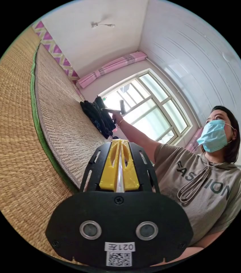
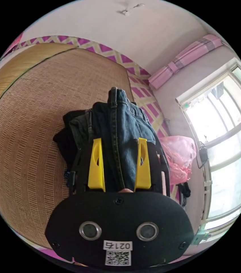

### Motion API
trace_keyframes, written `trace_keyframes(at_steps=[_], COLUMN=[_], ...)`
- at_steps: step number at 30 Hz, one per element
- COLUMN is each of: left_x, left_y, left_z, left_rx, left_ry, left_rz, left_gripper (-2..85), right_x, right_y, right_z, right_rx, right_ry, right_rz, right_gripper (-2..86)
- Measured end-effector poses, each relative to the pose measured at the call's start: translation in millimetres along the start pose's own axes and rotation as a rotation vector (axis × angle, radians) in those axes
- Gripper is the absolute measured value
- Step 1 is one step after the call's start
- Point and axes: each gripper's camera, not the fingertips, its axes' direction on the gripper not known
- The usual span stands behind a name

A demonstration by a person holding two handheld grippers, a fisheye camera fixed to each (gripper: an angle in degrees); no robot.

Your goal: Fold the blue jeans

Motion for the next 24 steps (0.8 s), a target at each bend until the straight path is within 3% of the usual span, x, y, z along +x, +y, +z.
trace_keyframes(at_steps=[5, 13, 19, 24], left_x=[1.6, -0.1, 19.3, 57.5], left_y=[-4.8, -16.7, -25.0, -25.6], left_z=[2.3, 7.3, 4.6, -4.4], left_rx=[0.003, -0.002, 0.042, 0.089], left_ry=[-0.009, -0.005, -0.014, -0.104], left_rz=[-0.008, -0.03, 0.053, 0.032], left_gripper=[-1.0, -1.0, -1.0, -1.0], right_x=[38.4, 152.3, 180.5, 125.3], right_y=[-23.8, -6.3, 25.3, 26.3], right_z=[5.1, -32.7, -151.2, -245.1], right_rx=[-0.009, 0.106, 0.305, 0.427], right_ry=[-0.084, -0.329, -0.45, -0.596], right_rz=[0.1, 0.34, 0.21, 0.06], right_gripper=[6.9, 3.9, 2.8, 1.9])
